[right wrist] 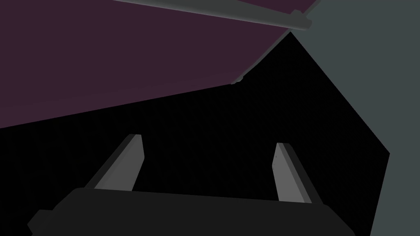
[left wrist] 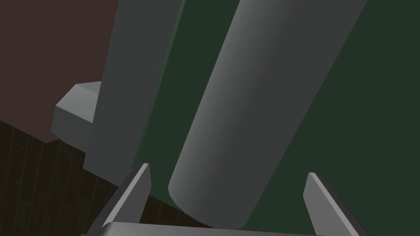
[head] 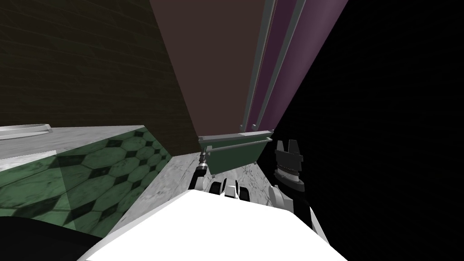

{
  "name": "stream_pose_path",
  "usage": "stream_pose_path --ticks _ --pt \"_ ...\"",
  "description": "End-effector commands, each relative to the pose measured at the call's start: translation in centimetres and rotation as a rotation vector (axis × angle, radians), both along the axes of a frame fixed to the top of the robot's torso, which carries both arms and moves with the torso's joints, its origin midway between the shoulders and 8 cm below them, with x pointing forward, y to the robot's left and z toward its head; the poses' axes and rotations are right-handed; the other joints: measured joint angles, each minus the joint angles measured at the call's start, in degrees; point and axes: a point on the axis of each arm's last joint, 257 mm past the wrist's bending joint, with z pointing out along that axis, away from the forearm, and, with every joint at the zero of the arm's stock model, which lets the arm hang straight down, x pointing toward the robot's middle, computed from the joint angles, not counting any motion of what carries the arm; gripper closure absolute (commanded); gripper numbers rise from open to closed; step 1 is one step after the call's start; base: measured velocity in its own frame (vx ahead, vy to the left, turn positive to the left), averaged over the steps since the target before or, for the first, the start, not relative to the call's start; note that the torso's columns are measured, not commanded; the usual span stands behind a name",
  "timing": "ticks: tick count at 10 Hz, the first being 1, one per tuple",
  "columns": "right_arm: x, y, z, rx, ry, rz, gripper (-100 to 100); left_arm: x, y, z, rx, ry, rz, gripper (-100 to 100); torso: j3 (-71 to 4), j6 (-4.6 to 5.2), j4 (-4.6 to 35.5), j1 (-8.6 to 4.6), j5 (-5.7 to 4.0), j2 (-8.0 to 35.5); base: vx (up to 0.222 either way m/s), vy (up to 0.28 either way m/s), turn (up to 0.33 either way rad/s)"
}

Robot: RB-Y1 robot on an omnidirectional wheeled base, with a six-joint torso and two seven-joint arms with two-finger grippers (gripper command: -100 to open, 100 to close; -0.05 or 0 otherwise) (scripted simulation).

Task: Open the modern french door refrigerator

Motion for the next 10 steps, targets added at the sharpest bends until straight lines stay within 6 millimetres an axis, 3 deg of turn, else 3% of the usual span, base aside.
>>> stream_pose_path --ticks 1,2,4,10 --pt "0.0 0.0 0.0 0.0 0.0 0.0 0 0.2 0.1 0.5 0.0 0.0 -0.001 -100 -0.07 0.0 -0.04 -0.04 0.0 -0.1 0.028 0.002 0.016" --pt "0.0 0.0 0.0 0.0 0.0 0.0 0 -0.2 -0.1 -0.3 -0.001 0.002 0.0 100 -0.06 0.08 -0.02 0.01 0.01 -0.12 -0.051 -0.013 -0.009" --pt "0.0 0.0 0.0 0.0 0.0 0.0 0 0.1 -0.1 0.7 0.002 -0.004 -0.002 100 0.0 0.1 -0.14 0.02 0.14 -0.1 -0.076 -0.022 0.015" --pt "0.0 0.0 0.0 0.0 0.0 0.0 0 -0.3 -0.4 0.8 0.001 0.005 -0.007 100 -0.06 0.05 -0.01 -0.14 -0.04 -0.06 -0.146 -0.065 0.015"
